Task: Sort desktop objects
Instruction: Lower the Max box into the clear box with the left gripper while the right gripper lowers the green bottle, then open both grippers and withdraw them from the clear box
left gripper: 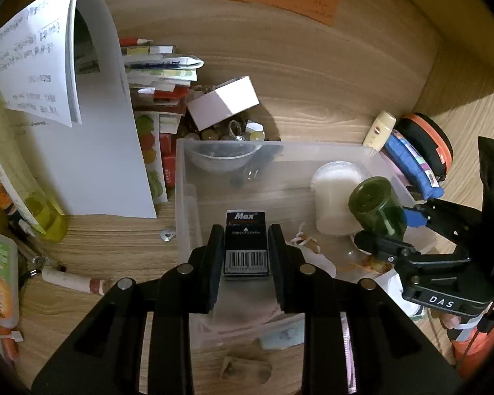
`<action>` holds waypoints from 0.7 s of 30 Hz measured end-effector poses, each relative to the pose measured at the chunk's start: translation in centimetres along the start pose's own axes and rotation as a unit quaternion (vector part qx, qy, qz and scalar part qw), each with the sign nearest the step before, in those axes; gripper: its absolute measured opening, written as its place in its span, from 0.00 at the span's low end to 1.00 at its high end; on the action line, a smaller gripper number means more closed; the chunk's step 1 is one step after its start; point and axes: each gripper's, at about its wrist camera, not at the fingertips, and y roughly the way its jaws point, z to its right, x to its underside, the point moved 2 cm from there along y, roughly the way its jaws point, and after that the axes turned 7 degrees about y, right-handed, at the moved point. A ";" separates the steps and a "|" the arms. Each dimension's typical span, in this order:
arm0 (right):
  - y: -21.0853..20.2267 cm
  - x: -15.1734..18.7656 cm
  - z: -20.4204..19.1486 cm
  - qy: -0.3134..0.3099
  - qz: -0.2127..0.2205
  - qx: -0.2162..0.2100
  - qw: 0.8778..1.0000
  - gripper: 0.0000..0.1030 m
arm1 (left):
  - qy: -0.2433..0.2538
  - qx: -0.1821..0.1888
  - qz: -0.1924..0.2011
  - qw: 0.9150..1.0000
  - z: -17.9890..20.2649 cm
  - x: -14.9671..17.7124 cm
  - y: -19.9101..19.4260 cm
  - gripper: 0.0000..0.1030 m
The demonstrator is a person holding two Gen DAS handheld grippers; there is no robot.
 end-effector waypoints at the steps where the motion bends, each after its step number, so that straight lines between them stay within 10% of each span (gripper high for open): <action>1: 0.1 0.0 0.0 0.001 0.000 0.000 1.000 0.43 | 0.000 -0.001 -0.001 1.000 0.0 0.0 0.1 0.26; 13: -0.6 0.1 -0.8 -0.013 -0.001 0.006 1.000 0.47 | 0.008 -0.007 -0.004 1.000 0.4 0.1 0.0 0.27; 21: -3.7 0.5 -0.5 -0.004 0.027 0.012 1.000 0.67 | 0.022 -0.014 0.025 0.999 1.4 -0.2 -2.0 0.50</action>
